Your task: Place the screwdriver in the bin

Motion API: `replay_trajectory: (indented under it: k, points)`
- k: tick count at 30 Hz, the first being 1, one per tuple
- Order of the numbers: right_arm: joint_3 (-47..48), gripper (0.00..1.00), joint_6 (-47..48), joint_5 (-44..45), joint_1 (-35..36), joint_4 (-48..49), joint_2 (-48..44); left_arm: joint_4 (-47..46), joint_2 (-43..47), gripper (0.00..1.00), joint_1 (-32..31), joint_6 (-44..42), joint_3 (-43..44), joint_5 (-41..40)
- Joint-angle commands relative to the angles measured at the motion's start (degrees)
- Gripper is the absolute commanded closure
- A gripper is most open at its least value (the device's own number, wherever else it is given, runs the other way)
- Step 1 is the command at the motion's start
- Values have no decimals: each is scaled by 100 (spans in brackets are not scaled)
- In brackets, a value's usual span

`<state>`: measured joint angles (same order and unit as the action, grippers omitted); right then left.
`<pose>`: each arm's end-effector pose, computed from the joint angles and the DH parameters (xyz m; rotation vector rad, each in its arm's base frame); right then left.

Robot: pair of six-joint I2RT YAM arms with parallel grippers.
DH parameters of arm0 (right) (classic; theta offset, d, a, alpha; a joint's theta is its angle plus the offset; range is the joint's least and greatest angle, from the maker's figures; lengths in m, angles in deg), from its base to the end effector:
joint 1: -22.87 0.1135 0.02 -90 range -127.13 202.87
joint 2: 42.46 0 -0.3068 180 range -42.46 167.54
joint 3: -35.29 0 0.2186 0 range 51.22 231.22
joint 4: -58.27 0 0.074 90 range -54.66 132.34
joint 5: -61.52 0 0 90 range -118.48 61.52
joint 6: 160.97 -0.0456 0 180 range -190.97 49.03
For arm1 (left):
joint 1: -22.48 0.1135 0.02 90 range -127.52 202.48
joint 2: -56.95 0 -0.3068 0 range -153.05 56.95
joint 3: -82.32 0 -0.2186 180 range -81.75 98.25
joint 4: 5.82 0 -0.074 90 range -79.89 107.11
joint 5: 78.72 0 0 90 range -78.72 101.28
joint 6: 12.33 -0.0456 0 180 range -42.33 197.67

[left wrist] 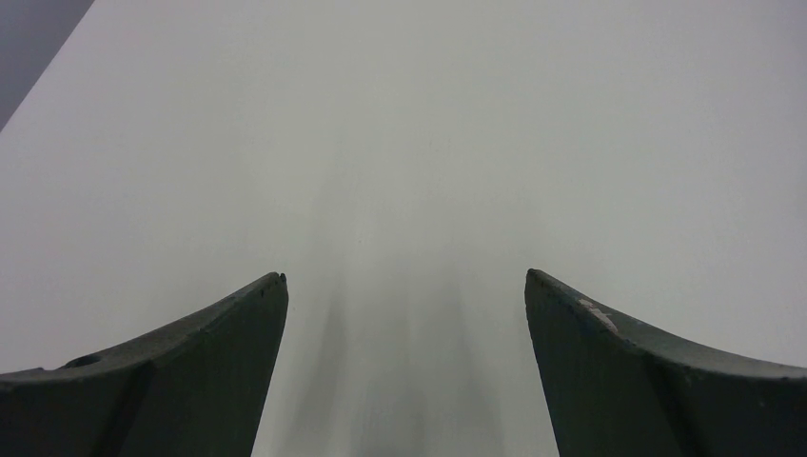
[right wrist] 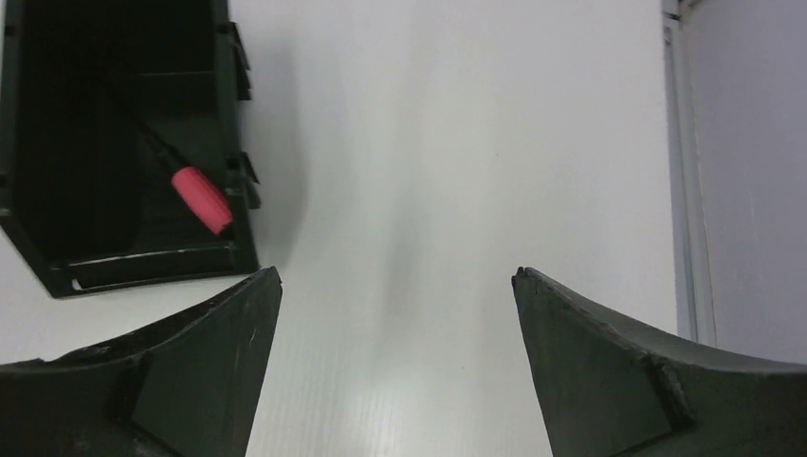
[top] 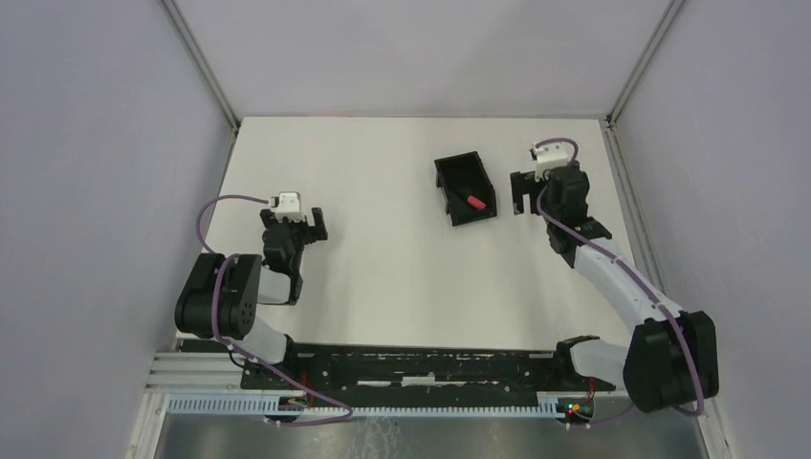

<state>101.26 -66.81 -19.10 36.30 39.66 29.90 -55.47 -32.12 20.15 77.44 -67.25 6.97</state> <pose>0.2469 0.0513 0.3313 -0.2024 1.9912 -0.0605 0.2467 -0.0066 0.2149 -0.0169 1.7273 0.0379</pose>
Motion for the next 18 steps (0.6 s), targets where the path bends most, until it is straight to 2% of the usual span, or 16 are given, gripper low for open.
replay_trajectory:
  k: [1, 11, 18]
  points:
    - [-1265, 2, -310, 501, -194, 1653, -854, -98, 97, 0, 26, 111, 0, 29]
    - [-3688, 2, -371, 1062, -332, 3268, -2145, -103, 101, 0, 31, 111, 0, 36]
    - [-3956, 2, -358, 1096, -336, 3426, -2227, -100, 97, 0, 33, 111, 0, 29]
